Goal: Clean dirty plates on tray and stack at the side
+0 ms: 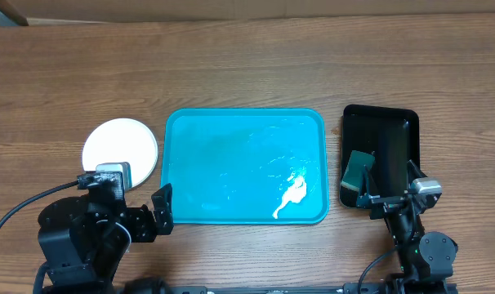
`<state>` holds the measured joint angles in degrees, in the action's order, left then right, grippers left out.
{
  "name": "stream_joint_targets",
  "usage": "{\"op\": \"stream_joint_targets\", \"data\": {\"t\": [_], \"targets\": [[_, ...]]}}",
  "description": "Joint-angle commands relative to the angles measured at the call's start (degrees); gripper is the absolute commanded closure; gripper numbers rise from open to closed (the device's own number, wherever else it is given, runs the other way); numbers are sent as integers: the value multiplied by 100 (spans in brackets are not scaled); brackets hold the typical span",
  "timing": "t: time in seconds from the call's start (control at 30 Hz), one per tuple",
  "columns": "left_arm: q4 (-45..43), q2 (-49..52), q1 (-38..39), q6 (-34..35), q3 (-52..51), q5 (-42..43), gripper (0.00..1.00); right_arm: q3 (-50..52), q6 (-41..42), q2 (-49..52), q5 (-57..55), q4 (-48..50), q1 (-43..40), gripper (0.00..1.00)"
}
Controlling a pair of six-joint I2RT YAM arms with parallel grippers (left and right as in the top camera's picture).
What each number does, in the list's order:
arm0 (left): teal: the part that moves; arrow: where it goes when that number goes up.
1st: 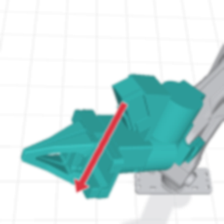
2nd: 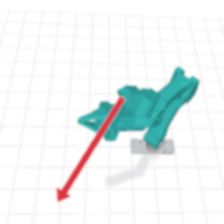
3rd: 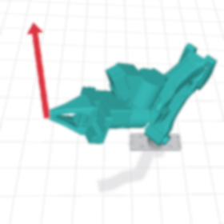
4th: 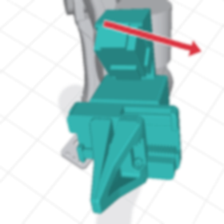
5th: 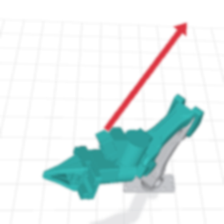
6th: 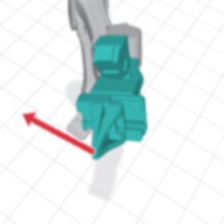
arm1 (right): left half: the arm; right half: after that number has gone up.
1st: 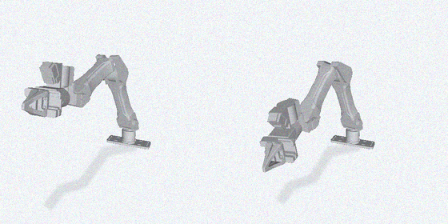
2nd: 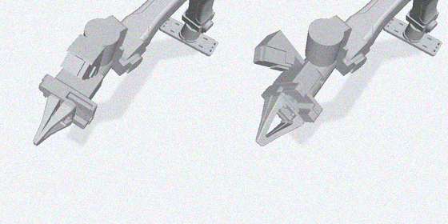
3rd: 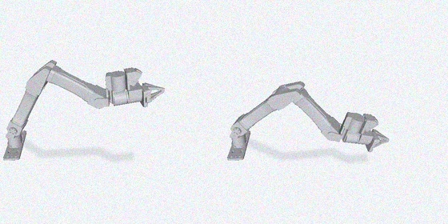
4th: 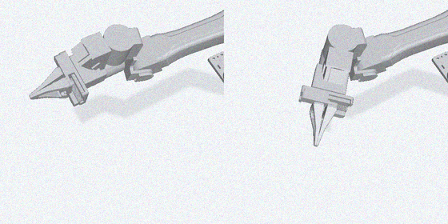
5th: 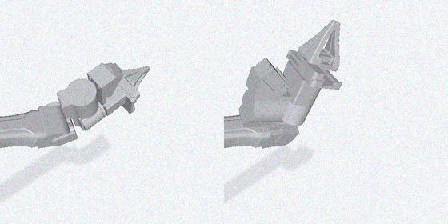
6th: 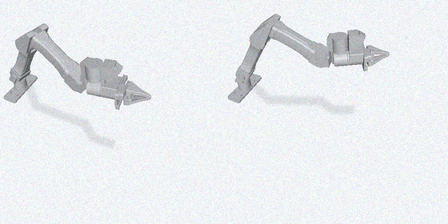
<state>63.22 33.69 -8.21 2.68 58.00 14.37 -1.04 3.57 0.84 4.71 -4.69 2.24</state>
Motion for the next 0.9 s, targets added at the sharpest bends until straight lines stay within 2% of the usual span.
{"op": "stream_joint_targets", "data": {"t": [0.0,0.63,0.77,0.87], "targets": [[0,-35,52,-140,-48,48,0,57,-42,-68,46,28,-4,0],[-57,-160,52,-142,-96,-107,0,57,-42,-68,46,28,-4,0],[-529,-570,52,-142,-588,-118,0,57,-42,-68,46,28,-4,0],[-1147,-1091,52,-94,-1353,-31,0,57,-42,-68,46,28,-4,0]]}}
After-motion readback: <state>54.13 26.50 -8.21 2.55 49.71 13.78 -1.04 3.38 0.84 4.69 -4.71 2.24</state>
